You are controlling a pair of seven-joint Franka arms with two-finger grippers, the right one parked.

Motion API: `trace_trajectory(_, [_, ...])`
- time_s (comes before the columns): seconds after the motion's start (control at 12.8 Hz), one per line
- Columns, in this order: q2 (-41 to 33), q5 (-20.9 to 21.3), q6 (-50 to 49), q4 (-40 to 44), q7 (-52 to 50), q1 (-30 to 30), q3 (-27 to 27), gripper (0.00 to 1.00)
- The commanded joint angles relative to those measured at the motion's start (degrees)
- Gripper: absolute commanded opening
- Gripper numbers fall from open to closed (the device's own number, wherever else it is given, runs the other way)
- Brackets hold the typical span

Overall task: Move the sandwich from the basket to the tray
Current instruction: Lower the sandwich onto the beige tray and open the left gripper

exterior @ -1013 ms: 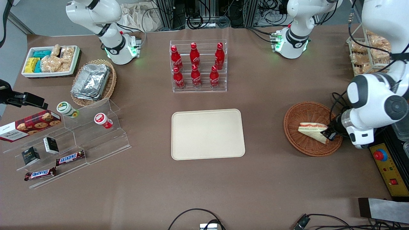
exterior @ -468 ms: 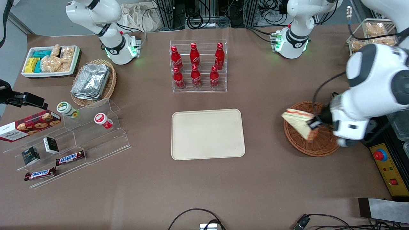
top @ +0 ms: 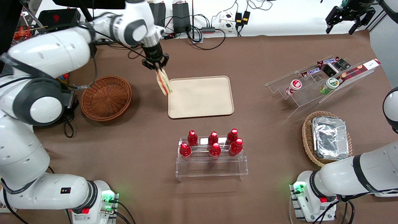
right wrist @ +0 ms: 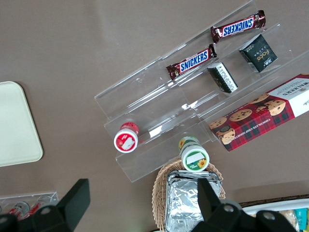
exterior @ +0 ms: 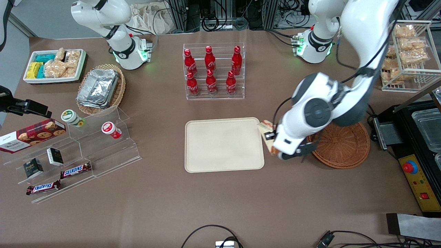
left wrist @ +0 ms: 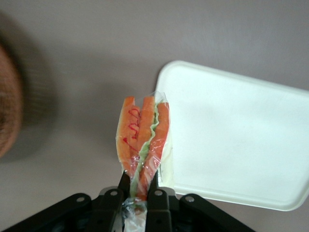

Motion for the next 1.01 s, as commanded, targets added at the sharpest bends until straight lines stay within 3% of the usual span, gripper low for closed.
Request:
trace_trajectory(0.0, [6.9,4.0,2.9,3.3,-0.4,-3.2,0.1,0.0])
trace_trajectory(0.23, [11.1,7.4,7.1,3.4,-1.9,-5.7,0.2,0.0])
trace_trajectory(0.31, [12.1,8.7,7.1,3.4,-1.8,-6.4,0.3,0.13])
trace_trajectory(0.47, [12.3,9.7,7.1,3.2,-1.7,-7.1,0.3,1.0])
trace_trajectory(0.94, [9.8,9.2,3.1,9.1,-6.0,-6.9,0.2,1.0])
